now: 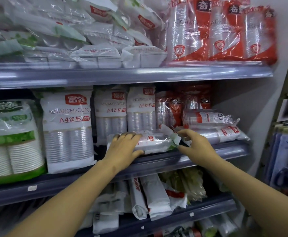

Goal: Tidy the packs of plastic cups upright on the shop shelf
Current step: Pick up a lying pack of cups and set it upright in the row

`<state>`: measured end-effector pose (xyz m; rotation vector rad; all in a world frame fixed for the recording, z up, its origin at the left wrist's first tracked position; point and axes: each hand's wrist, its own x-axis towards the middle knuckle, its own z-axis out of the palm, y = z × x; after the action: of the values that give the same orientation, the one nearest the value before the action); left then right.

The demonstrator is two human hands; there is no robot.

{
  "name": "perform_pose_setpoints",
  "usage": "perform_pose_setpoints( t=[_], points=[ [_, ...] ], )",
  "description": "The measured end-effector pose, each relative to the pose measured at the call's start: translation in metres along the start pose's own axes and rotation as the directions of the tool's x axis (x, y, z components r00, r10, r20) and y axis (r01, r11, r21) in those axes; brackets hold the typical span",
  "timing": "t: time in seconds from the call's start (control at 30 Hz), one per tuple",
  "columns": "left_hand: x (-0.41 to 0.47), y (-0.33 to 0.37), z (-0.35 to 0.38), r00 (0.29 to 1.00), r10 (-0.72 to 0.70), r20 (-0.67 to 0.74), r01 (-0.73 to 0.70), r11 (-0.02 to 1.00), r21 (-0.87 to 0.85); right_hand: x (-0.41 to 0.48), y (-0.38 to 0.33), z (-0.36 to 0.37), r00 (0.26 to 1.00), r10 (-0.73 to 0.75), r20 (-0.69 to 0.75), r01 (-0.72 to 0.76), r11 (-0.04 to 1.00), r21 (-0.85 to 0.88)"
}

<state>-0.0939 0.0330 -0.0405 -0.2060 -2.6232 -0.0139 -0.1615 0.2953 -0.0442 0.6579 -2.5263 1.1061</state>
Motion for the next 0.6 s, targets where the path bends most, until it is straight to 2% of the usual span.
perform_pose_setpoints(
  t=[0.13,0.23,0.3,0.37,0.47,0.6],
  points=[
    [-0.001,-0.009,-0.01,0.997,-0.052,-0.064,0.04,0.983,-0.179,0.009,0.001,0.001,0.989,0.053,-0.138,-0.031,0.988,0.155],
    [-0.001,-0.014,-0.021,0.978,-0.151,-0.143,0.086,0.92,-0.382,0.014,0.0,0.006,0.971,0.142,-0.191,-0.1,0.972,0.215],
    [0.001,-0.016,-0.028,0.969,-0.193,-0.154,0.092,0.861,-0.5,0.018,-0.003,0.011,0.976,0.177,-0.128,-0.138,0.954,0.265],
    [0.002,-0.017,-0.034,0.967,-0.209,-0.147,0.086,0.808,-0.583,0.023,-0.01,0.017,0.983,0.185,0.015,-0.177,0.907,0.383],
    [0.002,-0.017,-0.036,0.969,-0.204,-0.141,0.066,0.761,-0.646,0.03,-0.017,0.027,0.973,0.141,0.184,-0.223,0.785,0.577],
    [0.001,-0.017,-0.037,0.974,-0.202,-0.104,0.06,0.672,-0.738,0.036,-0.019,0.044,0.949,0.049,0.313,-0.264,0.668,0.696]
  ],
)
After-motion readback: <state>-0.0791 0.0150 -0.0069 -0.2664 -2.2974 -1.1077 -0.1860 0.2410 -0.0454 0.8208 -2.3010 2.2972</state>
